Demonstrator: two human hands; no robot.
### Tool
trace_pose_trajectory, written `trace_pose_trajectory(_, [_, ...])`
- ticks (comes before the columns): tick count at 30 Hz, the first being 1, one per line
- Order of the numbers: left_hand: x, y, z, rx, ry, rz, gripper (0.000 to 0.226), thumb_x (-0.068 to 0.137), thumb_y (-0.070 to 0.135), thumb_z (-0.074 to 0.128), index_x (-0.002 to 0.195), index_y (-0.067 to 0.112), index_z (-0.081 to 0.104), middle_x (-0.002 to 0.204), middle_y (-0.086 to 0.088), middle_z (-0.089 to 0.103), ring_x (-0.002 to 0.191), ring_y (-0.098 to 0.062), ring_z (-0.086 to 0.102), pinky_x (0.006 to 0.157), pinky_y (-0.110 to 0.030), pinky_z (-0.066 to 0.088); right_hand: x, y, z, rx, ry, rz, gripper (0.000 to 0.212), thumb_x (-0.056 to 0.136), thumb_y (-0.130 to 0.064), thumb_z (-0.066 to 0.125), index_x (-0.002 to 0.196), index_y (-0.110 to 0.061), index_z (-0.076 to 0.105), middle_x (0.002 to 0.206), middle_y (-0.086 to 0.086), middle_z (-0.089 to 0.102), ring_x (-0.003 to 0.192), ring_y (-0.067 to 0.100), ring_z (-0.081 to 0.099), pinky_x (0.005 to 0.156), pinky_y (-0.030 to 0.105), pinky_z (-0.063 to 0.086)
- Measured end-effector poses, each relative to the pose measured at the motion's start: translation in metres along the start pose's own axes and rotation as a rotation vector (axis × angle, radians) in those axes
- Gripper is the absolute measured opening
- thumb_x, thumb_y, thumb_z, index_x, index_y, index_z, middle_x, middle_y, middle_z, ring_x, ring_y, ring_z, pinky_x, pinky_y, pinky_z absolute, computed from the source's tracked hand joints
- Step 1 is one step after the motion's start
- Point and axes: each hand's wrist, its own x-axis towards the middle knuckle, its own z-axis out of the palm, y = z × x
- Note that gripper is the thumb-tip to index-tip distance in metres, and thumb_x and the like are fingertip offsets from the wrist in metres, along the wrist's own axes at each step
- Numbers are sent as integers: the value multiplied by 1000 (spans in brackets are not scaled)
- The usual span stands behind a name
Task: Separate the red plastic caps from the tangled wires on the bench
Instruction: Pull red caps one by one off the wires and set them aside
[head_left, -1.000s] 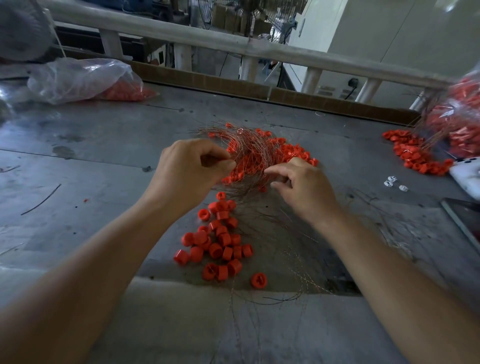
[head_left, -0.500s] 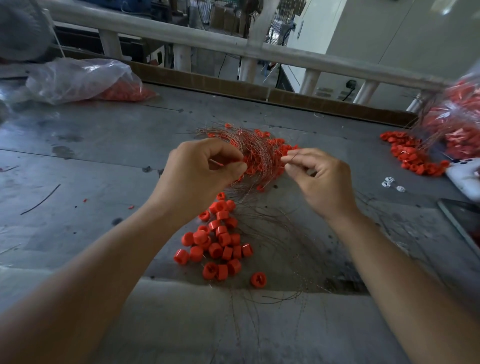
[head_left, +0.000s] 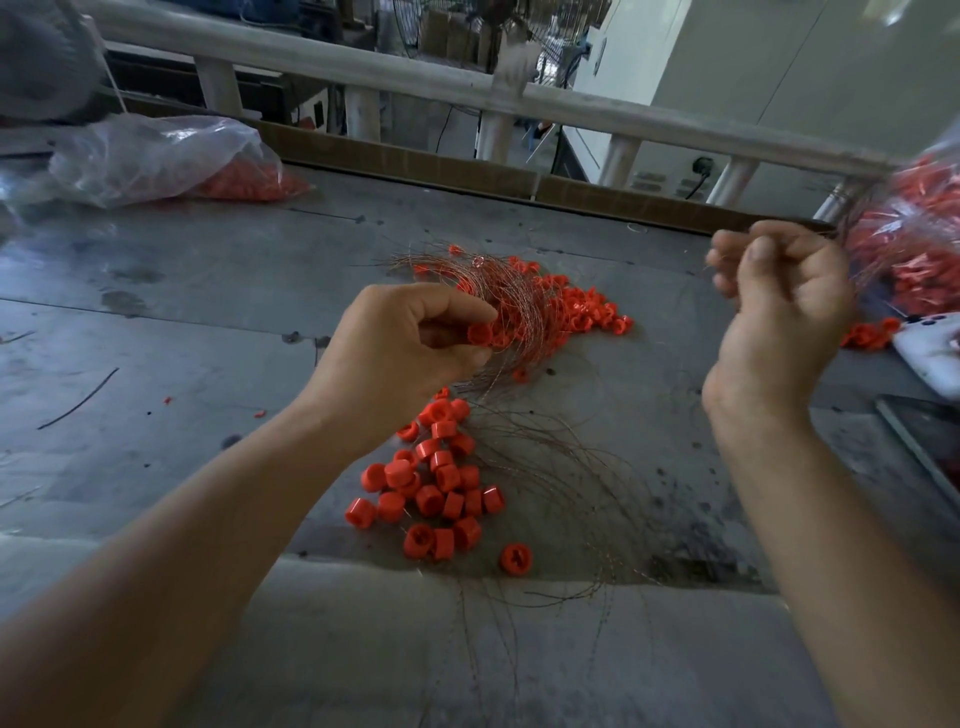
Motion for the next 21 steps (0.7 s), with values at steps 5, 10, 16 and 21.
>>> trace_pose_trajectory(5, [0,0,0,-63,-25,-22,39,67,-2,74,78,34,64,69,19,67,68,3,65,66,-8,50,0,-5,-2,-29,-58,-225,16,90,-1,47,89,-15,53,84,11,59,77,8,58,75,21,46])
trace_pose_trajectory(10, [0,2,1,-152,-60,-26,35,65,-6,73,75,27,65,69,15,69,64,-1,66,62,-11,51,-19,-12,4,-276,-456,-412,19,86,-6,59,103,-15,57,81,-3,56,70,7,56,65,18,46])
trace_pose_trajectory(16, [-1,4,1,-156,-71,-16,30,62,-1,74,75,25,67,74,12,71,68,-3,67,64,-12,51,-48,-21,13,-327,-721,-369,15,79,-9,65,87,-21,60,77,-14,59,69,-2,55,64,10,43])
trace_pose_trajectory(21, [-3,6,3,-158,-79,18,19,58,10,76,73,19,67,77,0,71,67,-11,68,64,-17,54,-58,-21,16,-384,-799,-293,5,79,-10,63,80,-14,66,73,-10,59,67,-2,53,61,8,40])
